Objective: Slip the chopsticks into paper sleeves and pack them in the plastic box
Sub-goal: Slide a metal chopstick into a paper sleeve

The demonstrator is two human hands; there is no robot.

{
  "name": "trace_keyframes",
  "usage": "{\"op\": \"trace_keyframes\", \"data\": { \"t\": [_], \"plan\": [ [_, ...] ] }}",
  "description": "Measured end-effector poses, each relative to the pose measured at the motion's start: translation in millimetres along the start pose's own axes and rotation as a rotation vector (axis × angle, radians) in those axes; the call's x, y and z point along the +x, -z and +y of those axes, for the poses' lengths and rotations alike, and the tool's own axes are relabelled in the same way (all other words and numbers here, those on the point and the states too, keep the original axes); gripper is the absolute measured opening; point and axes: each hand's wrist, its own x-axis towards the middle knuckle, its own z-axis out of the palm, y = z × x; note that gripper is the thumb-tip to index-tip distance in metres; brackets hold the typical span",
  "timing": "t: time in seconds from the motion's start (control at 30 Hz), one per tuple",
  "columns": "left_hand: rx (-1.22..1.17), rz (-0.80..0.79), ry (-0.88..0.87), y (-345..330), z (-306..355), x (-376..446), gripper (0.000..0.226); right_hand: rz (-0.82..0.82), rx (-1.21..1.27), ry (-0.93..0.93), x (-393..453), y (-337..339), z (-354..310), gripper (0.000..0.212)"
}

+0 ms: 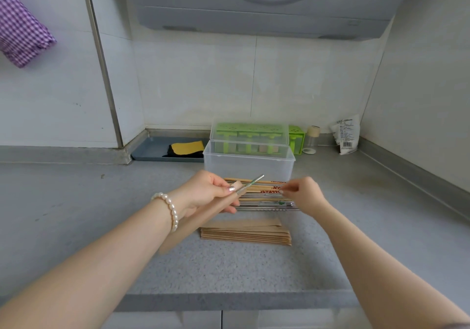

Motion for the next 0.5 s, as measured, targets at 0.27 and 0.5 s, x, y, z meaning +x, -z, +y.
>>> {"op": "trace_keyframes", "data": {
  "t": [0.27, 0.5],
  "plan": [
    [0.043, 0.018, 0.041, 8, -13, 9, 0.016, -0.105, -0.318, 0.096, 14, -22, 4, 0.013],
    [0.15, 0.005, 0.066, 9, -22, 16, 0.014, -0.216, -0.365, 0.115, 23, -15, 4, 0.009]
  ]
}}
